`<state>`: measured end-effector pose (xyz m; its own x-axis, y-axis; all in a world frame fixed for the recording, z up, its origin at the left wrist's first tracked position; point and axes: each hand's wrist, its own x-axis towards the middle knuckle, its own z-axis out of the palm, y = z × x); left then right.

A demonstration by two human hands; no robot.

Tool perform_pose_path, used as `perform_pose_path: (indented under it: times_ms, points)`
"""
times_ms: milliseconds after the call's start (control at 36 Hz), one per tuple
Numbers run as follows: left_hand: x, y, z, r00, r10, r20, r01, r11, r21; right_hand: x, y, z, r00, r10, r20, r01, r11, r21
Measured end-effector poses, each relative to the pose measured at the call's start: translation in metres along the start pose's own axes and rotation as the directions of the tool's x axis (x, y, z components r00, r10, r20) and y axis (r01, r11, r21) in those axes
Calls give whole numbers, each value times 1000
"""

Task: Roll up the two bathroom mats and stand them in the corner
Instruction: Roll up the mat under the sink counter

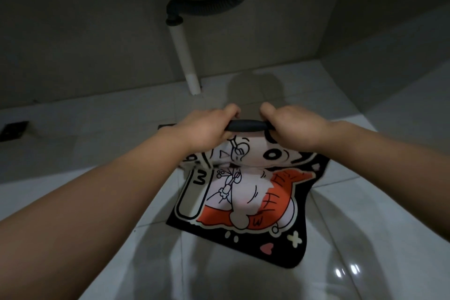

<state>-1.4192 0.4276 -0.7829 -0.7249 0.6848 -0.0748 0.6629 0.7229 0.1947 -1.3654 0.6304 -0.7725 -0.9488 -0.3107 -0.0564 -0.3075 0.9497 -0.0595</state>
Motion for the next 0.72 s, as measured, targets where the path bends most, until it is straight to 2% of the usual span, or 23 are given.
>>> perform_pose_path:
  times_ms: [111, 222, 472, 556, 667, 723]
  points:
    - [-1, 5, -2, 999, 47, 27, -48, 998, 36, -3, 4, 4, 982, -176, -65, 164, 973, -163]
    - [5, 2, 4, 999, 37, 7, -37, 999, 32, -4, 6, 10, 959, -252, -129, 235, 963, -135]
    - [8, 2, 9, 998, 18, -59, -10, 991, 134, 4, 5, 11, 995, -89, 31, 89, 996, 25]
    - [12, 6, 10, 999, -16, -42, 20, 993, 112, 8, 5, 12, 993, -78, 85, 79, 997, -14]
    - [15, 5, 13, 999, -37, -34, 39, 997, 59, 13, 4, 13, 996, -34, 79, 36, 999, -28]
    - [15, 2, 12, 999, -20, -31, 22, 998, 59, 11, 2, 14, 996, -49, 68, 59, 988, -143]
